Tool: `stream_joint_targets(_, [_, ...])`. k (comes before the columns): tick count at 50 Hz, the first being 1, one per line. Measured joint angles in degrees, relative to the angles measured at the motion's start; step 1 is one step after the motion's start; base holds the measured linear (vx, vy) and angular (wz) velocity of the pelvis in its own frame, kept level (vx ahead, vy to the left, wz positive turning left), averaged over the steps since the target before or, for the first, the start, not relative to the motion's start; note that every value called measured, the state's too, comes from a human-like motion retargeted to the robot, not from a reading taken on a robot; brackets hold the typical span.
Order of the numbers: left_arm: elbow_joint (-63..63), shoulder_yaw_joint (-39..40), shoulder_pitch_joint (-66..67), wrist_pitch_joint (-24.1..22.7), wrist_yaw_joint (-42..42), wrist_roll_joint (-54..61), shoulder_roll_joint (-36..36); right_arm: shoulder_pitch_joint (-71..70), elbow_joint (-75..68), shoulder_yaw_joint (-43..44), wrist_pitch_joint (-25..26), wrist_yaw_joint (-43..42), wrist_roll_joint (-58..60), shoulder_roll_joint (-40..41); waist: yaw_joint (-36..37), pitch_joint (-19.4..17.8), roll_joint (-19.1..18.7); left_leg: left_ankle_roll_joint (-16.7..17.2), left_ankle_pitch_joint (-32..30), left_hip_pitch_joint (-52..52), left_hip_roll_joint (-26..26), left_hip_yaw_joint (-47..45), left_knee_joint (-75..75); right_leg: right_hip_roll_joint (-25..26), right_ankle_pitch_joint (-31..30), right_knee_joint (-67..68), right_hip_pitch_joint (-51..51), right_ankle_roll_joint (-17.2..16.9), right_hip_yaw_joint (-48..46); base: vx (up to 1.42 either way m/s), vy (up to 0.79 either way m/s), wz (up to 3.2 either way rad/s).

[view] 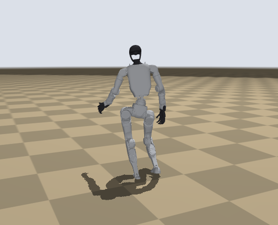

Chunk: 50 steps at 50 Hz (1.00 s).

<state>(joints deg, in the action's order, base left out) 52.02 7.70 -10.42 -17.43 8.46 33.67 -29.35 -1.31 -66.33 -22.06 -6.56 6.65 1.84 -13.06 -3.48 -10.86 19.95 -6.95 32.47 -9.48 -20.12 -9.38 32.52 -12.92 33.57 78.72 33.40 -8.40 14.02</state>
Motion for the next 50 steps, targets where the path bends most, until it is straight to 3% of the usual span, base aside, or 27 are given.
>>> stream_joint_targets(4, [-10.0,1.9,-4.0,-5.6,6.6,-0.4,-0.8,1.9,0.2,0.1,-1.3,-1.7,0.0,-0.4,-0.5,1.6,1.2,0.8,-2.8,0.0,-0.8,-0.2,-3.7,-1.3,1.7,-5.8,-0.6,0.5,-0.2,-0.01,-0.01,0.0])
stream_joint_targets(8, [-12.4,0.5,-4.1,-6.7,10.4,-2.9,2.4,1.5,0.8,0.6,-2.9,-5.0,-0.3,-1.2,-0.4,3.8,1.3,1.2,-5.8,1.8,-0.6,-0.2,-11.0,-1.1,2.3,-10.7,-0.7,0.6,-0.7,-0.03,0.01,-0.29])
stream_joint_targets(13, [-1.0,-5.9,2.4,-1.4,7.3,-7.9,8.6,-2.0,3.6,0.5,-4.8,-8.2,0.3,-2.3,-1.5,3.7,4.2,0.2,-5.2,2.2,-1.4,-2.3,-10.7,-1.6,1.3,-9.8,-0.1,-1.5,0.8,-0.13,0.07,-0.41])
stream_joint_targets(15, [9.8,-8.6,3.6,1.1,3.0,-11.3,11.0,-4.1,6.7,0.5,-5.3,-9.1,0.4,-3.5,-1.4,5.3,2.1,-0.7,-5.8,3.5,1.1,-2.8,-15.2,1.9,-1.2,-11.9,0.6,-2.5,-0.1,-0.13,0.12,-0.82])
stream_joint_targets(19, [19.4,-11.3,12.7,5.8,-1.5,-16.6,14.3,-8.1,14.5,1.4,-7.7,-10.7,0.0,-5.0,-2.1,3.1,5.6,-1.3,-7.0,1.1,0.7,-6.7,-8.8,-1.8,-0.8,-5.1,1.2,-2.7,0.4,-0.35,0.05,-0.69])
stream_joint_targets(23, [22.1,-9.0,21.5,6.9,-5.3,-21.3,14.8,-9.7,25.2,4.4,-9.1,-13.3,-0.4,-8.7,-0.1,1.6,6.3,-1.3,-7.6,-5.4,0.2,-8.3,1.3,-5.4,-1.5,5.8,-4.0,-2.1,-0.6,-0.4,0.0,-0.26])
stream_joint_targets(25, [18.9,-6.8,27.0,7.0,-6.6,-24.1,14.4,-7.1,34.6,7.8,-7.3,-15.0,-0.1,-12.6,2.7,1.3,1.6,-0.8,-5.6,-11.3,4.1,-6.9,10.4,-0.7,-4.1,8.9,-8.6,-1.6,-3.1,-0.44,-0.02,0.04])
stream_joint_targets(28, [15.8,-5.0,30.8,7.1,-4.9,-25.3,14.2,-5.8,40.8,11.3,-7.1,-18.6,1.4,-16.1,5.9,1.0,-2.4,-0.2,-6.1,-19.8,6.1,-5.2,20.1,6.4,-5.3,9.3,-15.1,-2.5,-2.1,-0.55,-0.04,0.25])
stream_joint_targets(30, [13.3,-4.0,30.8,7.0,-2.9,-25.8,14.4,-5.3,44.1,13.3,-7.3,-21.3,2.7,-17.8,7.5,0.5,-5.5,1.8,-7.2,-24.8,6.7,-2.4,24.2,10.1,-1.3,7.0,-17.2,-0.7,-1.5,-0.63,-0.01,0.18])
stream_joint_targets(32, [9.9,-3.6,28.4,6.5,-0.2,-26.1,14.9,-4.9,46.8,14.6,-7.7,-24.0,4.0,-18.8,8.2,0.0,-9.0,6.7,-10.0,-28.9,6.8,1.7,27.1,11.8,4.1,4.7,-15.9,3.1,-2.3,-0.7,0.0,0.22])
stream_joint_targets(35, [2.7,-4.8,22.8,4.7,3.1,-26.5,14.8,-3.0,49.4,15.0,-8.6,-26.9,4.1,-18.5,7.0,-0.4,-12.8,7.1,-8.2,-32.1,11.0,0.2,35.6,11.9,7.0,3.6,-11.3,6.3,-5.1,-0.78,0.02,0.54])
stream_joint_targets(39, [-9.1,-10.4,13.0,2.3,5.9,-30.3,12.2,2.7,52.3,13.5,-9.6,-26.7,2.4,-16.6,5.9,1.6,-18.1,3.7,-2.1,-27.9,20.8,-1.1,55.6,15.2,4.8,2.3,-3.1,7.9,-9.2,-0.86,0.02,-0.06])
stream_joint_targets(42, [-14.8,-15.8,5.4,1.4,6.4,-33.3,9.5,8.9,55.0,12.4,-10.4,-24.2,1.6,-15.7,5.9,4.2,-22.4,4.2,-2.3,-18.8,26.1,1.5,64.0,19.2,-0.2,-1.9,3.2,8.4,-12.9,-0.92,0.0,-0.73])
stream_joint_targets(46, [-16.3,-20.4,0.0,0.3,7.6,-36.0,6.7,16.6,60.5,11.3,-11.3,-20.6,0.8,-15.3,4.7,6.0,-24.5,7.9,-2.8,-3.2,22.0,5.6,54.9,22.3,-9.0,-8.2,9.9,5.8,-16.1,-0.95,0.0,-0.61])
stream_joint_targets(50, [-13.3,-22.2,-0.6,1.2,9.1,-40.1,3.6,18.4,68.5,13.3,-12.2,-19.3,0.2,-15.5,5.2,4.9,-20.9,3.1,9.3,0.3,16.4,5.9,38.8,20.4,-12.9,-13.3,15.9,0.7,-15.8,-0.95,-0.02,-0.16])
